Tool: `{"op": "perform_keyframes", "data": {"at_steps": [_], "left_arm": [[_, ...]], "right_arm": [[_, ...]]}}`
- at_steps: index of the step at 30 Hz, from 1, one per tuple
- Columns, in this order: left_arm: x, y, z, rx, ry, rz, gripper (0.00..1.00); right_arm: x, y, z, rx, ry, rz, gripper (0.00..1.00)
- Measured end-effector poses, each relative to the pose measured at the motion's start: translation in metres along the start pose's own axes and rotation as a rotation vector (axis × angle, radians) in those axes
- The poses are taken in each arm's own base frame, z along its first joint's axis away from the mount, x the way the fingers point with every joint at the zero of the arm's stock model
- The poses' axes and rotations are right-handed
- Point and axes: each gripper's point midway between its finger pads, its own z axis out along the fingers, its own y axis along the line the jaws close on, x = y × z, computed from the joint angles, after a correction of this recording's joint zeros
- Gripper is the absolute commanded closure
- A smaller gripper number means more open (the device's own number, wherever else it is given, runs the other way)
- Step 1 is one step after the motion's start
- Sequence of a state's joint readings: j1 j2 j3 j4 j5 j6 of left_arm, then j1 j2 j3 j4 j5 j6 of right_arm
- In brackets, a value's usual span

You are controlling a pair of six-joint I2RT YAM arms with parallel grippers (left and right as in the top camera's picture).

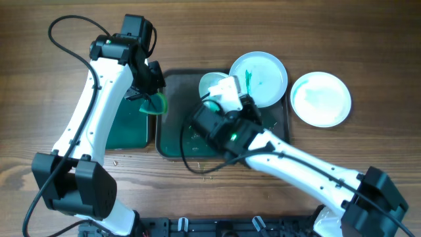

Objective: Clean dirty plates on tray and stack at the side
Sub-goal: 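Lift scrubbed plate with right gripper, tilting it upward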

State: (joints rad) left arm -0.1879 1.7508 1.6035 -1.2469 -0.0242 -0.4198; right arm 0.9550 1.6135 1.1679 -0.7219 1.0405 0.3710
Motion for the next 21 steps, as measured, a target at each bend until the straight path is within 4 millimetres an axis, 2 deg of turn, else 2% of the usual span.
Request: {"op": "perform_keyframes", "data": {"at_steps": [5, 8, 14, 21], "left_arm": [[0.0, 0.0, 0.0, 0.001, 0.0, 0.0, 0.96], [0.0, 0.0, 0.0, 0.001, 0.0, 0.0, 0.96], [0.0, 0.0, 0.0, 0.0, 0.0, 0.0, 0.96], [0.0, 0.0, 0.0, 0.001, -0.001, 0.0, 0.96]], "right_arm": [[-0.021, -0.016, -0.032, 0.178, -0.157, -0.076, 0.96], [-0.031, -0.022, -0.043, 0.245, -0.212, -0.096, 0.96], [-0.044, -0.023, -0.056, 0.297, -0.257, -0.135, 0.96], [-0.054, -0.024, -0.059, 0.316, -0.267, -0.165, 0.96]]}}
